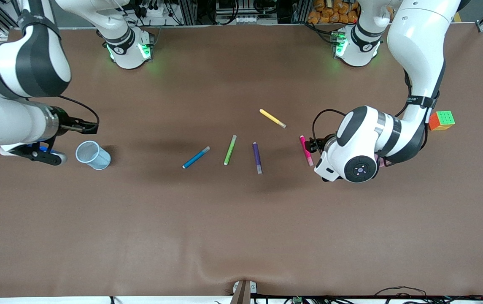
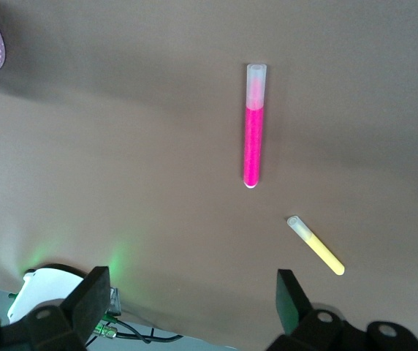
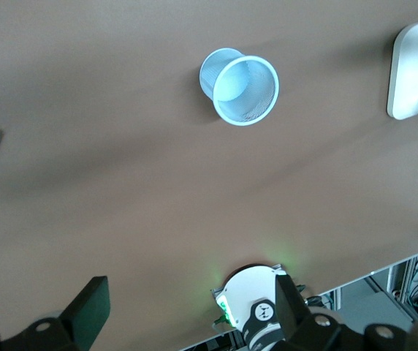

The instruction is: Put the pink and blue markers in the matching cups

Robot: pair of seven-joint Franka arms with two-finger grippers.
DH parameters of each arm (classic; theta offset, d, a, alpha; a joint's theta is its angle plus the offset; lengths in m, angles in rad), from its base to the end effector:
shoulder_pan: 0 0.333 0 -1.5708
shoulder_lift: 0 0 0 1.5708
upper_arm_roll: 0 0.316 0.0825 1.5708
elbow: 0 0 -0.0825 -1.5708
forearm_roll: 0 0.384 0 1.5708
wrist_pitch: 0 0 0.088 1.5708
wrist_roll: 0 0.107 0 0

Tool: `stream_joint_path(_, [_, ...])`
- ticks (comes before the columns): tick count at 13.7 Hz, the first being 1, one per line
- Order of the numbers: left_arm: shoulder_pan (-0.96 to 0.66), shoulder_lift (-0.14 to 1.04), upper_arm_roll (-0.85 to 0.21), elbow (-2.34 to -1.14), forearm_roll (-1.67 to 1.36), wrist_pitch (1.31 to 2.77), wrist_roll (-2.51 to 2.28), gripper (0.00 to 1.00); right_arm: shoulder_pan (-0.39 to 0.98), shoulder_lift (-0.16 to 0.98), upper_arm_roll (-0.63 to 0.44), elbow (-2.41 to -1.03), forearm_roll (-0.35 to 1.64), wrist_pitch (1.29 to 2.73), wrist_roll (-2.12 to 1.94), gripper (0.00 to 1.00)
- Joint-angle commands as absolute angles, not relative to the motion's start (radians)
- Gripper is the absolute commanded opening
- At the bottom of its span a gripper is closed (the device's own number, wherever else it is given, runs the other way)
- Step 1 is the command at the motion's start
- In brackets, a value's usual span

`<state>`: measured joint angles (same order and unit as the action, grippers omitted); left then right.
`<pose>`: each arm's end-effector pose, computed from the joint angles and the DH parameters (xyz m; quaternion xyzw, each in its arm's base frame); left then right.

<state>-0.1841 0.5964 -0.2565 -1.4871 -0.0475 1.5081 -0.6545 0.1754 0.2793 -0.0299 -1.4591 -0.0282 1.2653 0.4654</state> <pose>0.5836 -0.2555 0.3049 -0.9507 -0.1079 0.2847 0.0592 0.5824 0.0837 0.4961 0.9594 -0.1562 -0.2179 0.0878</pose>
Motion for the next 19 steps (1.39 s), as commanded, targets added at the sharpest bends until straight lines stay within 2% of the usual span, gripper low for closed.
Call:
stream_joint_path(1, [-0.193,0.603,-0.252,-1.465,-0.052,1.503,-0.672,1.0,0.224,0.282,-0.034,-1.488,-0.015,1.259,0.582,1.0])
stream_joint_path(5, [-0.193,0.606,-0.249,-1.46,-0.058,1.54,-0.732,1.0,0.232,0.281,-0.035,-1.532,0.176,1.275,0.763,1.0])
stream_joint_path(8, [-0.189,0.598,-0.247,-1.459,-0.054,1.565,-0.742,1.0,0.307,0.27,-0.034,-1.591,0.178,1.36,0.929,1.0])
stream_joint_path(11, [-0.178,0.588,-0.241,-1.408,-0.049,1.565,-0.739,1.0,0.366,0.27,-0.034,-1.609,0.178,1.42,1.064,1.0])
stream_joint_path(15, [-0.158,0.561,-0.221,-1.378,-0.029,1.565,-0.727,1.0,0.449,0.253,-0.034,-1.687,0.176,1.57,1.213,1.0])
stream_joint_path(19, [-0.149,0.485,-0.219,-1.37,0.049,1.565,-0.729,1.0,0.517,0.253,-0.034,-1.746,0.175,1.676,1.272,1.0])
